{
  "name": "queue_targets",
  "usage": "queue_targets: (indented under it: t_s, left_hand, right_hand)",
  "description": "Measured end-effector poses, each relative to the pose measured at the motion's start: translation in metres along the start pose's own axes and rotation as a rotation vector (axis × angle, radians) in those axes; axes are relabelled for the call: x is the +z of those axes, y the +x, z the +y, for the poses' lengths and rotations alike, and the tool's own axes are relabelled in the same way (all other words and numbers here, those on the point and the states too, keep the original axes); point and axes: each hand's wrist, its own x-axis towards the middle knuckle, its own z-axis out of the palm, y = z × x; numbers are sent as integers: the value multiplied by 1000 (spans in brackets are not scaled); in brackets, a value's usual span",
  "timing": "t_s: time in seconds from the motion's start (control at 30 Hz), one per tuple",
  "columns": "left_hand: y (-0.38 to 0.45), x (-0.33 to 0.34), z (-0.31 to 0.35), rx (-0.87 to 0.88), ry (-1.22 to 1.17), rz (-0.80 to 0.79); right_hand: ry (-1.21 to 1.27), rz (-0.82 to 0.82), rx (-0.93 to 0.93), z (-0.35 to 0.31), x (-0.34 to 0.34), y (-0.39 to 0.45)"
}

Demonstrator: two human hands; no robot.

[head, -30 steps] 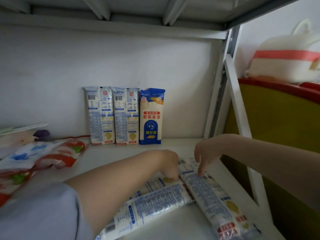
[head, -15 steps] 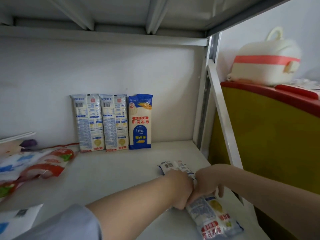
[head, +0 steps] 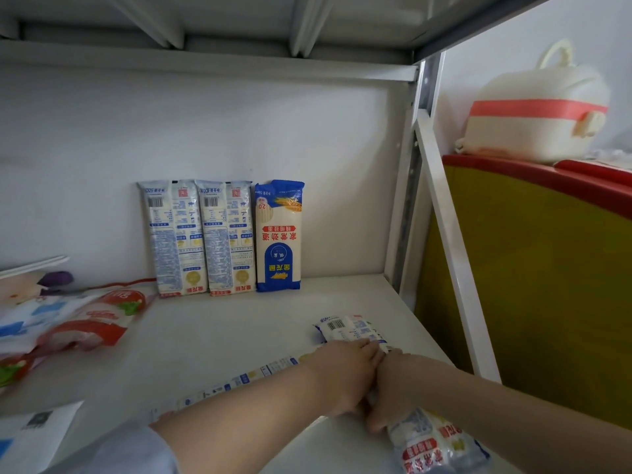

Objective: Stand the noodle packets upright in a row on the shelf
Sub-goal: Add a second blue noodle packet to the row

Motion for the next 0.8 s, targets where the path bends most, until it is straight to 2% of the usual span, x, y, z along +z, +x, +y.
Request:
queue_targets:
  t_s: [0.13, 0.27, 0.4, 0.57, 0.7, 0.8]
  left_hand:
    - [-4, 4, -4, 2, -112, 78]
    - [-3, 1, -5, -37, -229, 190]
    - [0, -3, -5, -61, -279, 267]
    - [-1, -15, -15, -194, -282, 356]
    - [-14, -24, -27, -294, -349, 418]
    - [-29, -27, -30, -329, -484, 546]
  right_hand:
    - [37, 78, 91, -3, 8, 6]
    - [116, 162, 76, 3, 1, 0]
    - [113, 177, 73, 14, -8, 0]
    - [99, 259, 145, 25, -38, -9]
    - [72, 218, 133, 29, -69, -14]
    - [25, 160, 78, 27, -97, -21]
